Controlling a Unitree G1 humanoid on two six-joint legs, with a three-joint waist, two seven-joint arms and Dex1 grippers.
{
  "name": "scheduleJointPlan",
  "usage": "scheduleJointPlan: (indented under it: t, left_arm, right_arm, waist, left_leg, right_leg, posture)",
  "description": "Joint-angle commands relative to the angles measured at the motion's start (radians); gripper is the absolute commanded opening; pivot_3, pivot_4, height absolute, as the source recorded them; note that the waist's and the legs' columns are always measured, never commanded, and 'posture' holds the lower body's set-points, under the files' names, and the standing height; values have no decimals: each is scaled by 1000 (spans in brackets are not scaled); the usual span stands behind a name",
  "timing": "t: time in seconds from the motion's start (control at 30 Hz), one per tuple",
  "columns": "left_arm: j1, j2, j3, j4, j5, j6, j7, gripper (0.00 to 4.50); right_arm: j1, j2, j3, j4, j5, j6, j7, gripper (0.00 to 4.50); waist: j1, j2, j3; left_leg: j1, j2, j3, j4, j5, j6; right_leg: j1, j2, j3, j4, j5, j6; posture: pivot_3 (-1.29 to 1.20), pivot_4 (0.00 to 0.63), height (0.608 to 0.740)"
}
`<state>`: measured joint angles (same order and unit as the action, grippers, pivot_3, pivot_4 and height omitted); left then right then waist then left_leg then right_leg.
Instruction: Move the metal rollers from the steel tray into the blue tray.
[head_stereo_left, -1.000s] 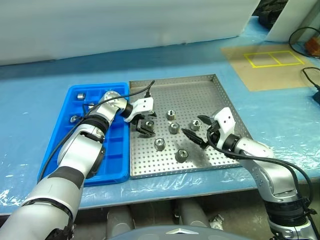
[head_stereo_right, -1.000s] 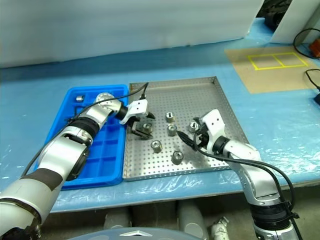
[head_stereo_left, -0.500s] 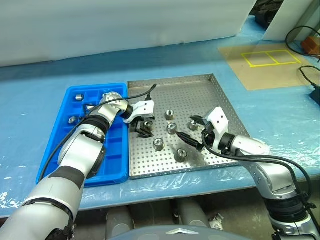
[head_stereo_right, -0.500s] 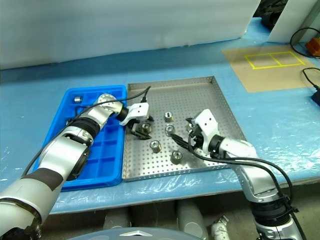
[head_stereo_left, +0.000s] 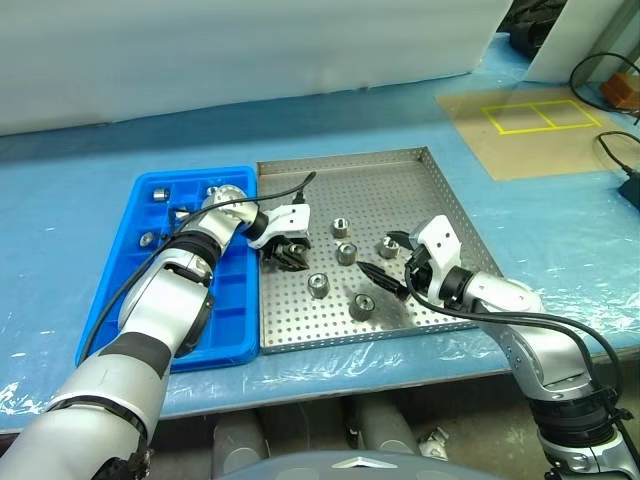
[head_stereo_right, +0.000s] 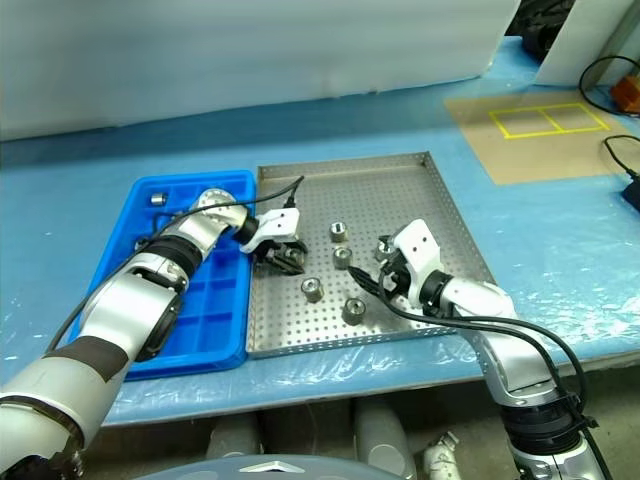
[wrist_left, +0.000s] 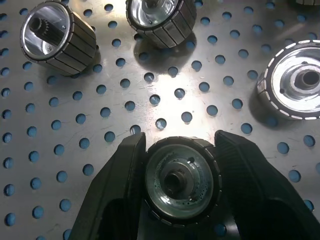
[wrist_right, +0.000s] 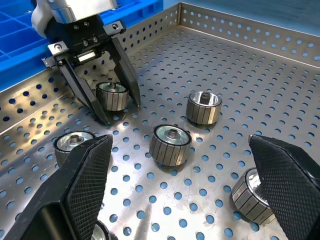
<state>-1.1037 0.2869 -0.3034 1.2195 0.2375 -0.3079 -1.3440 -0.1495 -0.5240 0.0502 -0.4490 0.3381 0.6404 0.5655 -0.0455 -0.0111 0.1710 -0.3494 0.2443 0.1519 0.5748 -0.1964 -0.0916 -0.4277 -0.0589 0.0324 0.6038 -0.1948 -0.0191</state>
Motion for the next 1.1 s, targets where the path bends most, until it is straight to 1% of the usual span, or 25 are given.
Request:
scheduleJointPlan:
  t: [0.03,0.17,0.3,0.4,0.57,0.7,0.9,1.03,1.1]
  left_arm:
    - [-25,15,38,-22,-34,0,-6,2075]
    - [-53,25,109,-60,-116,41,-70,2075]
    - [-72,62,161,-109,-175,85,-112,2075]
    - [-64,123,191,-156,-208,119,-139,2075]
    - [-7,237,204,-226,-210,153,-128,2075]
    - [100,334,243,-367,-250,231,-109,2075]
    - [324,459,354,-693,-348,412,-28,2075]
    - [495,553,485,-893,-425,542,59,2075]
    - [593,581,538,-982,-455,592,90,2075]
  right_arm:
    - [-27,-3,-22,-21,10,-23,9,4500]
    - [-54,-7,-15,-20,19,-17,29,4500]
    - [-92,-5,-6,-23,39,-6,60,4500]
    - [-146,-4,8,2,57,-8,103,4500]
    - [-264,4,52,109,45,-46,184,4500]
    - [-378,31,101,233,37,-97,269,4500]
    - [-516,97,180,426,2,-201,389,4500]
    - [-586,158,223,563,-24,-272,463,4500]
    - [-608,181,237,614,-37,-303,494,4500]
  waist:
    - [0,0,0]
    - [1,0,0]
    - [3,0,0]
    - [2,0,0]
    - [10,0,0]
    - [19,0,1]
    - [71,-1,1]
    - [96,-1,1]
    - [104,-1,1]
  left_leg:
    - [0,0,0,0,0,0]
    - [-3,0,0,-3,0,0]
    - [-3,0,0,-7,0,0]
    - [-3,0,0,-10,0,0]
    - [-2,0,0,-12,1,-1]
    - [-1,0,0,-12,1,-1]
    - [-3,1,-1,-12,1,-3]
    - [-4,4,-2,-13,3,-5]
    - [-5,5,-2,-13,3,-6]
  right_leg:
    - [0,0,0,-1,0,0]
    - [-3,0,0,-3,1,-1]
    - [-4,1,0,-6,1,-1]
    - [-4,1,0,-8,1,-1]
    - [-3,1,-1,-8,1,-1]
    - [-4,1,-2,-8,1,-1]
    - [-11,0,-5,1,0,-1]
    - [-13,-1,-8,3,-1,-3]
    - [-13,-1,-10,3,-1,-3]
  posture:
    - [-524,150,740]
    - [-503,150,740]
    - [-464,150,740]
    - [-408,150,740]
    - [-284,150,740]
    - [-152,150,740]
    - [32,150,740]
    - [127,150,740]
    - [159,150,740]
